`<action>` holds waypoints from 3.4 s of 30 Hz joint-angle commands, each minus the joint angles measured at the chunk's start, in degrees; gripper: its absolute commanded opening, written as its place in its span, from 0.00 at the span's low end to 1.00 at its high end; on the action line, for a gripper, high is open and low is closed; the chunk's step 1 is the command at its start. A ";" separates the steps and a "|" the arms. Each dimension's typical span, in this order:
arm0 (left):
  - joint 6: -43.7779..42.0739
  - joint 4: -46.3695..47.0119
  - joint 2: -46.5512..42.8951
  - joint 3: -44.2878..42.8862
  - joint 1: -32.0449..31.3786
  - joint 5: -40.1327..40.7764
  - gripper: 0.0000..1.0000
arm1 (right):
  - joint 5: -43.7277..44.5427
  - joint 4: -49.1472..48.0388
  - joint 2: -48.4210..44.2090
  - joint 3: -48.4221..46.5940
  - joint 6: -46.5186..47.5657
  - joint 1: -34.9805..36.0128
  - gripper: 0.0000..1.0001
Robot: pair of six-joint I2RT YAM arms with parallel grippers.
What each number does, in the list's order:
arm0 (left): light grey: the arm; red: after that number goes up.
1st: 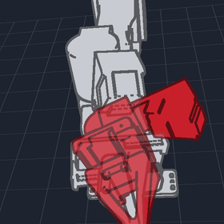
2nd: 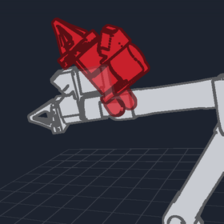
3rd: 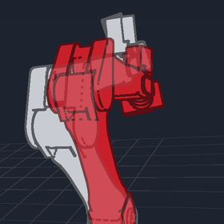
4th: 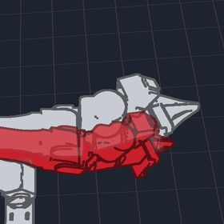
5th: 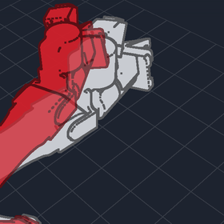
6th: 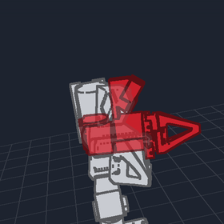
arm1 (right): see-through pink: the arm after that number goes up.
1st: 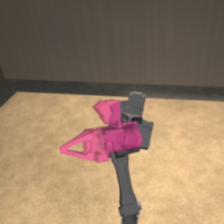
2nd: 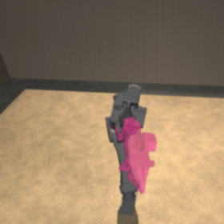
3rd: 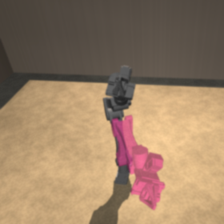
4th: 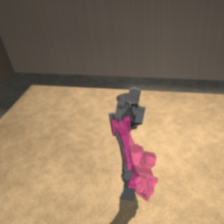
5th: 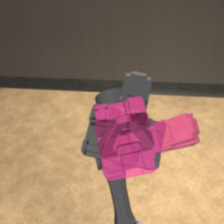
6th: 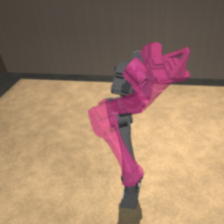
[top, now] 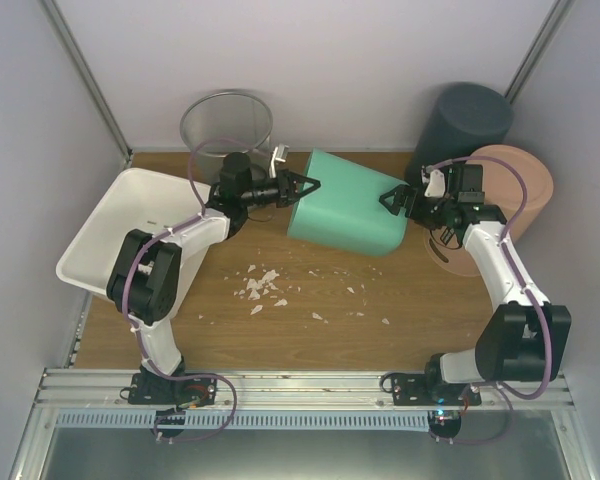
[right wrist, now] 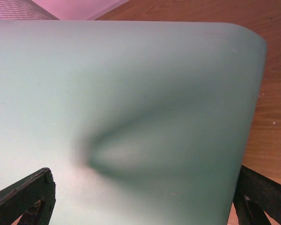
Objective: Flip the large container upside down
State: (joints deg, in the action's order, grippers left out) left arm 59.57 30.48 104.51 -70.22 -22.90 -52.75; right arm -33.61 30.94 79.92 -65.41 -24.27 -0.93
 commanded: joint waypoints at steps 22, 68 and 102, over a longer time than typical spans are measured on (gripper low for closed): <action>-14.19 -12.97 -1.08 -1.68 -1.58 -0.83 0.41 | -7.40 1.15 -3.98 -7.58 -0.60 0.01 1.00; -18.26 -20.88 12.24 -6.89 -3.40 -10.29 0.99 | -7.43 6.87 8.01 -28.27 0.71 9.38 1.00; -32.18 -41.19 29.61 -29.77 -4.34 4.26 0.99 | 4.62 17.39 8.24 -32.04 7.78 11.55 1.00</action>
State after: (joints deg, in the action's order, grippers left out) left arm 36.64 0.05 136.35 -94.30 -26.76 -57.84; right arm -30.41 46.24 91.07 -98.65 -19.11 9.82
